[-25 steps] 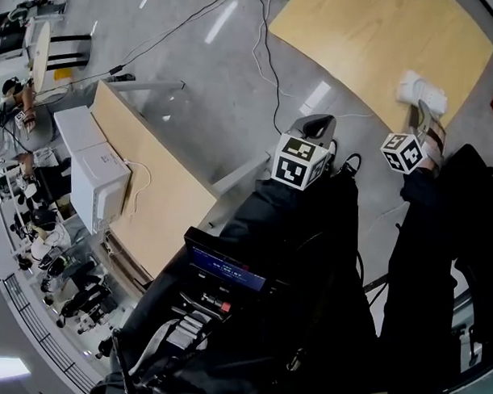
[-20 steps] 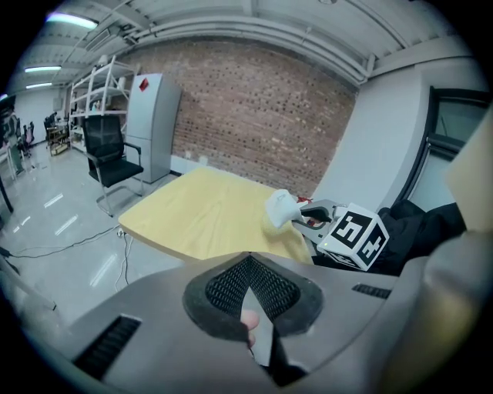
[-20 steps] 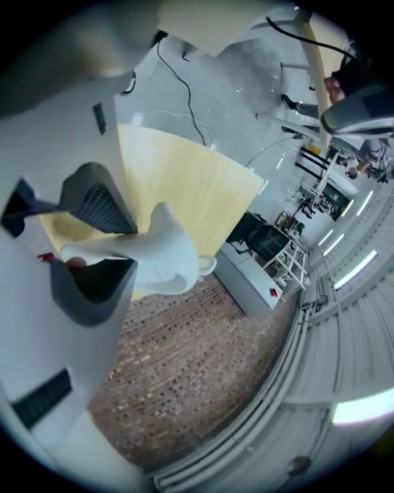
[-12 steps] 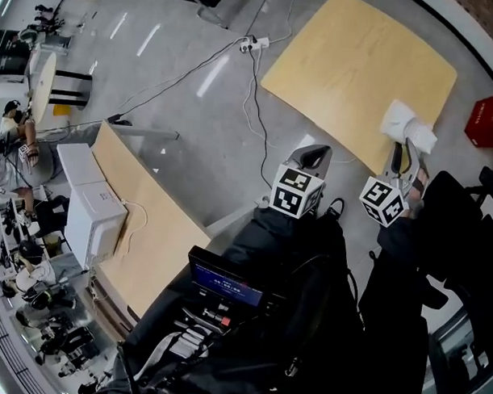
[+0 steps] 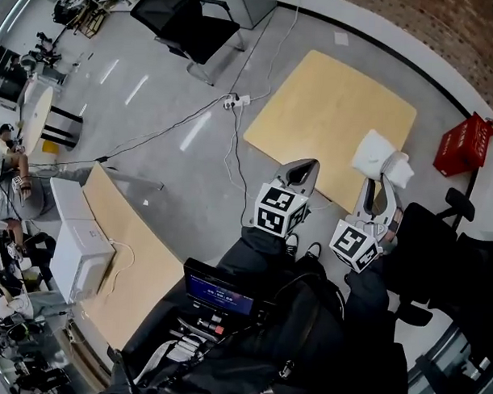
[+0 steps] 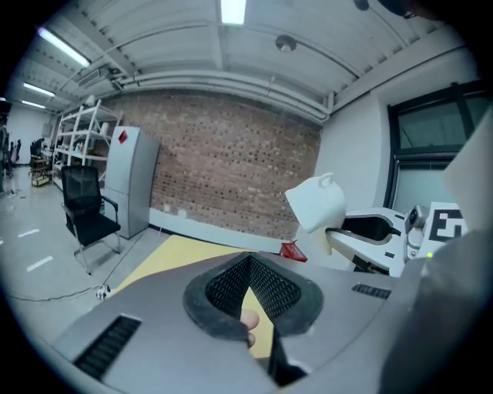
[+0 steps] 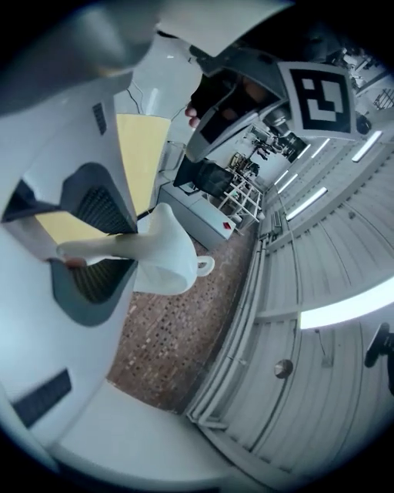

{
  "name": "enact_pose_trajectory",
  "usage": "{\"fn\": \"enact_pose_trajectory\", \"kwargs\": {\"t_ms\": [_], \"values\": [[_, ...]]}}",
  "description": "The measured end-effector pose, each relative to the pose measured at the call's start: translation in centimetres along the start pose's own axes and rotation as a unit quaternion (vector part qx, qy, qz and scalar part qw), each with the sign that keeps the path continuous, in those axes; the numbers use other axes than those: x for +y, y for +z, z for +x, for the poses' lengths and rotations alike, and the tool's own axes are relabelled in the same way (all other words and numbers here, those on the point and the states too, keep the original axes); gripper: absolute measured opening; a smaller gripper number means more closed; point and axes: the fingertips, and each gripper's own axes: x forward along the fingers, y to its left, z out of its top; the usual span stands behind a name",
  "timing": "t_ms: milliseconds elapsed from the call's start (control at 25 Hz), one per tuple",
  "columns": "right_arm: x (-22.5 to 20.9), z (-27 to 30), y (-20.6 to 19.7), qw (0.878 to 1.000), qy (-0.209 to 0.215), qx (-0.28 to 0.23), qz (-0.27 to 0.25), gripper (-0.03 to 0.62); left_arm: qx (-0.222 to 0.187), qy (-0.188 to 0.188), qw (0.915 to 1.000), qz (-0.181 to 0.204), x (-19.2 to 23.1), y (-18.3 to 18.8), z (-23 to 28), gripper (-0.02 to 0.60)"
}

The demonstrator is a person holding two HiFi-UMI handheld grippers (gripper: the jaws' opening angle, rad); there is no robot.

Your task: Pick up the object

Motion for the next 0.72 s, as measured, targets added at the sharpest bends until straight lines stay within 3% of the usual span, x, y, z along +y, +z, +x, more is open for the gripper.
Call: {"fn": "enact_pose_trajectory", "kwargs": {"t_ms": [360,720], "values": [[-5.5,-1.6,6.1,0.995,-0.054,-0.066,0.054,0.109,-0.102,-0.028,0.9934,0.047,-2.6,9.4,0.2,-0.003],[-8.8,-0.7,9.5,0.985,-0.051,-0.113,0.122,0.109,-0.161,-0.049,0.9818,0.088,-4.0,14.8,0.4,-0.003]]}}
